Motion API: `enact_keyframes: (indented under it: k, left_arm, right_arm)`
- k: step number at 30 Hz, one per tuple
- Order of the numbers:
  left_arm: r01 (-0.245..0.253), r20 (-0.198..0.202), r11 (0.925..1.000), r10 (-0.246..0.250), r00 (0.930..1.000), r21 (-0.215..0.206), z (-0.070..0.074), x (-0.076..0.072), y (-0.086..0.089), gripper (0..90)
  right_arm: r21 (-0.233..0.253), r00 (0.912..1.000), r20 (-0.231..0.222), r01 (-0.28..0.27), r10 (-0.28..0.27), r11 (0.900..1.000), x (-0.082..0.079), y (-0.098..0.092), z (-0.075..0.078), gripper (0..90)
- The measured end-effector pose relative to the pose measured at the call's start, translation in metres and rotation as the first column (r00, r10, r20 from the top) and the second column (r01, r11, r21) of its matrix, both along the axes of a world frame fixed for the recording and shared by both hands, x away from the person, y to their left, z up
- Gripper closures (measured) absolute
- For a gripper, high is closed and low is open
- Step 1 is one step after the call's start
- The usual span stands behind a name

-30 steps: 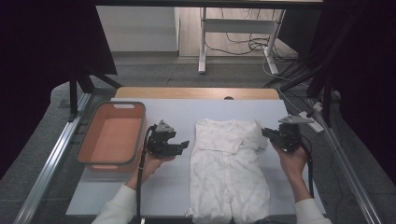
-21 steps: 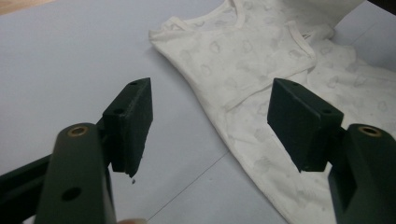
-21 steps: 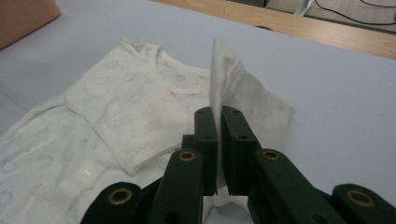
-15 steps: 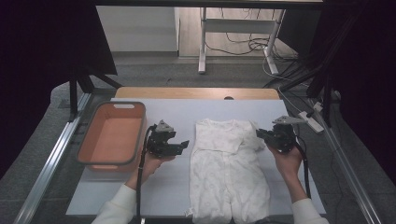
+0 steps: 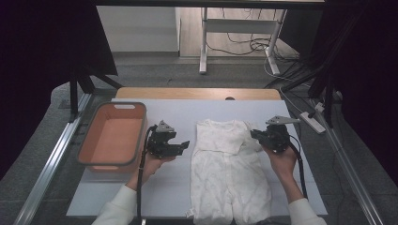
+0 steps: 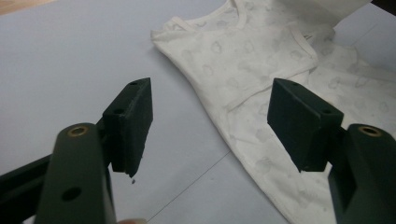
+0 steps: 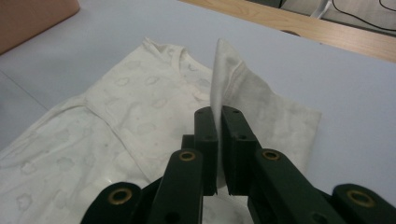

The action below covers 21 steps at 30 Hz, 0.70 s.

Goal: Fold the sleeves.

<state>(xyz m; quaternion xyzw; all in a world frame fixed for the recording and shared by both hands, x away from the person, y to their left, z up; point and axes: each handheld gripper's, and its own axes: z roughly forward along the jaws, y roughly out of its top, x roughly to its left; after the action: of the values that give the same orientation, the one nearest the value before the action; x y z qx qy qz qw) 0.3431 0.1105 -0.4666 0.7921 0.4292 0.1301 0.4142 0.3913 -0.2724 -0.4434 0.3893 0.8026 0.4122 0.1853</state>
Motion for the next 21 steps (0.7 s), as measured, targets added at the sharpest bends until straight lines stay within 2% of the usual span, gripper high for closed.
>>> enact_keyframes:
  k: [10, 21]
  left_arm:
    - [-0.002, -0.001, 1.0, 0.002, 1.0, 0.0, 0.0, 0.0, 0.0, 31.9]
    - [-0.003, -0.003, 1.0, 0.003, 1.0, 0.0, 0.0, 0.0, 0.001, 31.9]
  right_arm:
    - [0.005, 0.9998, 0.003, -0.02, 0.02, 1.0, 0.0, 0.008, 0.001, 84.9]
    - [0.002, 0.9984, 0.007, -0.057, 0.057, 0.998, 0.001, 0.027, 0.002, 85.0]
